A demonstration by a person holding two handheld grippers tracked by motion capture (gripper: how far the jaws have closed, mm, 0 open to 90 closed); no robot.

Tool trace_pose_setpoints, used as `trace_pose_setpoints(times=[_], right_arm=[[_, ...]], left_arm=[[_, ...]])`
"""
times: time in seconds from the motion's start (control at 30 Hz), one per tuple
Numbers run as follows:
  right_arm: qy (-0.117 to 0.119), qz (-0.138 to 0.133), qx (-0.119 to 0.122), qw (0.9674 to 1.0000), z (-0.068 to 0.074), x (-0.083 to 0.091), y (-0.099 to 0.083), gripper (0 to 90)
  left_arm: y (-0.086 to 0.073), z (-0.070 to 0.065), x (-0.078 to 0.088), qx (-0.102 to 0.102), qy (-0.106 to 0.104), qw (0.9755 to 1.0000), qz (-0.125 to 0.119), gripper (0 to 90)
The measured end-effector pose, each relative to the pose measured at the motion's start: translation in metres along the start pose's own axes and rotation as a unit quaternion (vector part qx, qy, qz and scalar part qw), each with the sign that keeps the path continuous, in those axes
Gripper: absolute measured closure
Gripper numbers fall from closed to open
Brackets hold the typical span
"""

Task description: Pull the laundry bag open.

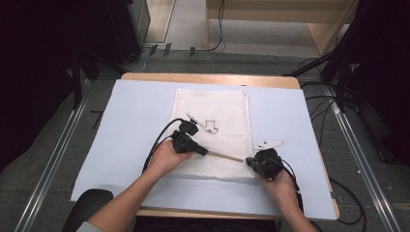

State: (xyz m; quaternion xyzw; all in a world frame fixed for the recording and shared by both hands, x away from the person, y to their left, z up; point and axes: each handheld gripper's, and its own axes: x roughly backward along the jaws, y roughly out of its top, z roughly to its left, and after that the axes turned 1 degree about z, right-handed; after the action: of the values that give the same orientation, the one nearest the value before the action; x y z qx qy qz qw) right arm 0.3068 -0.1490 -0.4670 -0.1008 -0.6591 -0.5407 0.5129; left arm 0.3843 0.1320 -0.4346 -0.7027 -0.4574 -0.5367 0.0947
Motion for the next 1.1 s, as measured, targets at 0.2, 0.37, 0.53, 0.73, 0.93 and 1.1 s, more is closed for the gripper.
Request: trace_pose_setpoints(times=[0.2,0.37,0.53,0.73,0.93,1.1], right_arm=[[0.001,-0.001,0.001,1.0,0.0,0.0,0.0,90.0],[0.002,-0.002,0.001,1.0,0.0,0.0,-0.001,90.0],[0.002,-0.002,0.002,1.0,0.0,0.0,-0.001,90.0],[0.002,-0.003,0.001,1.0,0.0,0.0,-0.001,90.0],[0.003,-0.003,0.002,1.0,0.0,0.0,-0.001,90.0],[0.004,-0.005,0.004,1.0,-0.001,0.0,-0.001,90.0]], left_arm=[[-0.003,0.002,0.001,0.001,-0.008,1.0,-0.001,89.1],[-0.004,0.003,0.001,-0.001,-0.006,1.0,0.001,89.1],[-0.004,0.002,0.002,-0.004,-0.006,1.0,-0.001,89.1],[-0.006,0.004,0.003,-0.006,-0.01,0.9999,-0.003,89.1],[-0.007,0.005,0.004,-0.008,-0.008,0.9999,-0.001,89.1],[-0.011,0.01,0.009,0.003,-0.014,0.9999,-0.009,89.1]])
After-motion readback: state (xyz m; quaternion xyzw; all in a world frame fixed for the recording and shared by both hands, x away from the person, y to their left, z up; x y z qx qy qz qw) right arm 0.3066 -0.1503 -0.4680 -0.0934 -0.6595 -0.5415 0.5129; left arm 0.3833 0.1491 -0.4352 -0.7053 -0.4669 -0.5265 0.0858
